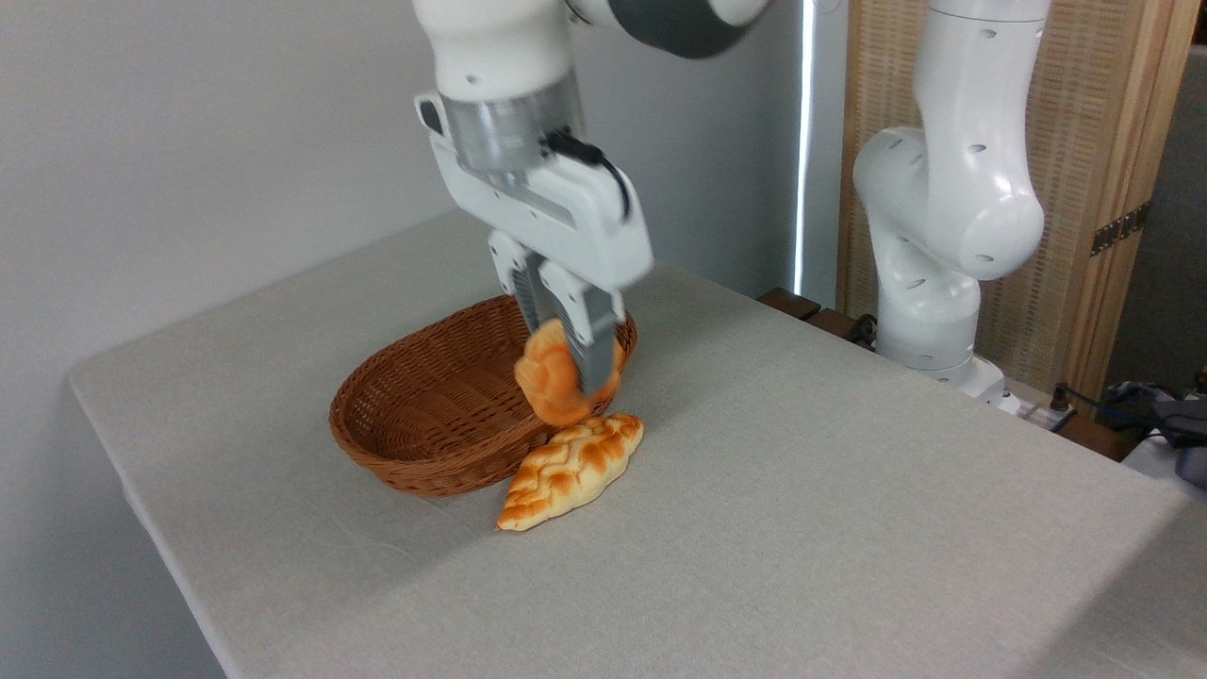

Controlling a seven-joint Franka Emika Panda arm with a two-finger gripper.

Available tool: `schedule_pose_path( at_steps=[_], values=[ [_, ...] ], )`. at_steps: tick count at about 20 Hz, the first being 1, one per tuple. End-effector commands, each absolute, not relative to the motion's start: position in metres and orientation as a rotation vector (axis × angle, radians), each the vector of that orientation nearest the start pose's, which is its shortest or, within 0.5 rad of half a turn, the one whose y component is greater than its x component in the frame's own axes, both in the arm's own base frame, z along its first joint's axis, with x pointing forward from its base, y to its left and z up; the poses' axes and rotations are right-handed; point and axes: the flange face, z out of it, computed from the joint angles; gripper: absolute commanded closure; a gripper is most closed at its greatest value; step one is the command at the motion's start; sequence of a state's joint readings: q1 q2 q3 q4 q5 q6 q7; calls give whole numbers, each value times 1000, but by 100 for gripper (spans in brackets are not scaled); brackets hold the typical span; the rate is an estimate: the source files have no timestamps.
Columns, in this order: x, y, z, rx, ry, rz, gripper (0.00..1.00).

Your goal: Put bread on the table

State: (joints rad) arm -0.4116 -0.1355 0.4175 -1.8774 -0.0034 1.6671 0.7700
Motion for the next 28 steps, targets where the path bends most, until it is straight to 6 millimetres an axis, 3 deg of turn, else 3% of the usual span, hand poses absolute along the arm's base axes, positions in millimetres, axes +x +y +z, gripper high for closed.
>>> schedule_pose_path(
  at_steps=[1, 4, 7, 8, 9, 10, 28],
  values=[
    [525, 33, 524, -3000, 1184, 175, 54],
    [539, 35, 490, -2917, 1195, 242, 54],
    [546, 34, 473, -2907, 1187, 261, 52],
    [547, 34, 470, -2907, 1187, 273, 40],
    [547, 34, 465, -2906, 1187, 287, 12],
    [547, 34, 462, -2907, 1184, 294, 0],
    [547, 31, 465, -2910, 1191, 284, 0]
  ],
)
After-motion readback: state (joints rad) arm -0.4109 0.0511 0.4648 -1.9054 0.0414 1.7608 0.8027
